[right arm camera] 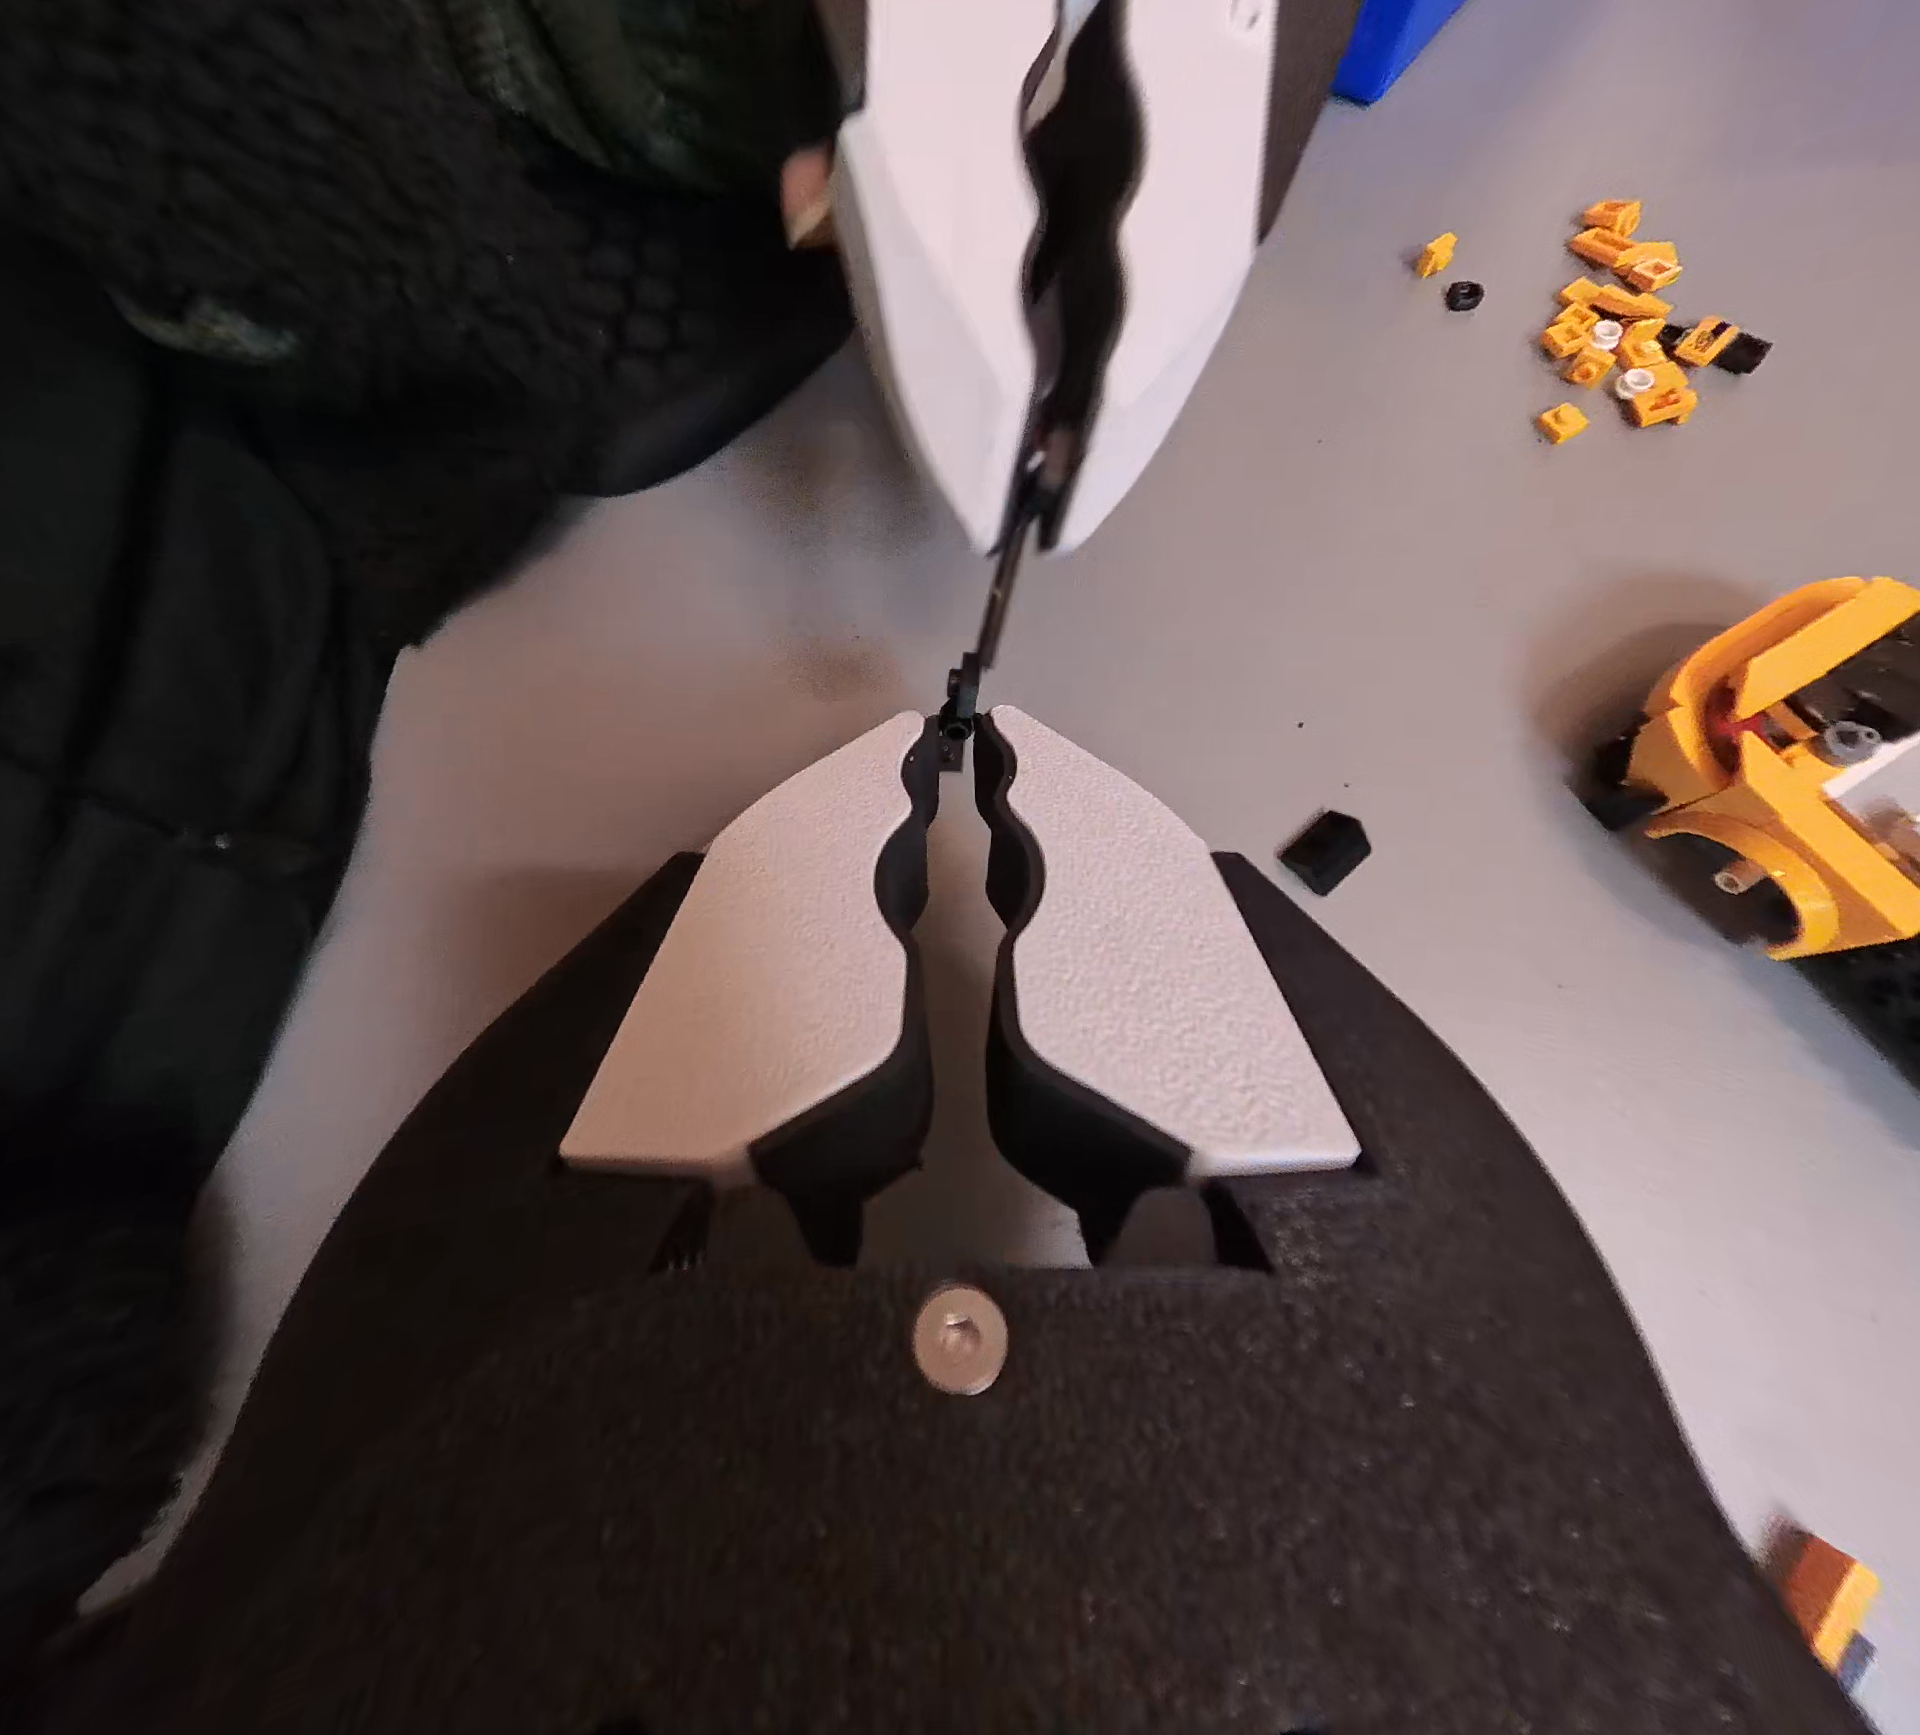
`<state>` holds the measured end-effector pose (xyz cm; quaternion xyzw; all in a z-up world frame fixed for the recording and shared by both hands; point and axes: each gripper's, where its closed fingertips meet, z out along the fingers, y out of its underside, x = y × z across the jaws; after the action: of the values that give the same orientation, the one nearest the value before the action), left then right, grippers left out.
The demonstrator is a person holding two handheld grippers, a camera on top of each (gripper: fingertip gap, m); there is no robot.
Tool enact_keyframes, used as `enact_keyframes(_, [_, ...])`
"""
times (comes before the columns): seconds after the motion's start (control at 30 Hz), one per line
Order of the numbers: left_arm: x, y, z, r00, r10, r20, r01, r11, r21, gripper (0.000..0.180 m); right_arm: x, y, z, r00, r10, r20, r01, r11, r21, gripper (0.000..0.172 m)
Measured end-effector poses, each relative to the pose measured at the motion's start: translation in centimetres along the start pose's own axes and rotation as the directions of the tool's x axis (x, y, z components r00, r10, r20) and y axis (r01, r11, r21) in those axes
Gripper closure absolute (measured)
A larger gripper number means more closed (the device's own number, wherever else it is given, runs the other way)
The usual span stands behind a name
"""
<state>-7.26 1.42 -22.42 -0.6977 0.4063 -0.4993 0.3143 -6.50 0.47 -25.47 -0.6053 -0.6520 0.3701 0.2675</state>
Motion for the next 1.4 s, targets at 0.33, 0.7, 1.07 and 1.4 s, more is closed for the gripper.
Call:
enact_keyframes(0.33, [-1.4,1.6,0.3,0.993,0.06,0.099,-0.05,0.993,-0.107,0.175,1.3,-0.3,-0.5,0.998,0.02,-0.063,-0.018,0.999,0.036,0.158])
enact_keyframes(0.7, [-1.0,1.2,0.4,0.993,0.081,0.084,-0.073,0.994,-0.087,0.174,1.2,-2.2,-0.7,0.996,0.011,-0.091,0.001,0.992,0.128,0.161])
enact_keyframes(1.07, [0.2,0.0,-0.1,0.994,0.094,0.053,-0.091,0.995,-0.049,0.174,0.7,-2.9,-1.3,0.998,0.001,-0.062,0.006,0.992,0.125,0.169])
enact_keyframes(1.4, [-0.8,-4.3,-4.9,0.999,-0.022,0.032,0.014,0.976,0.219,0.174,1.3,-1.1,-3.3,0.998,0.063,-0.026,-0.059,0.991,0.122,0.169])
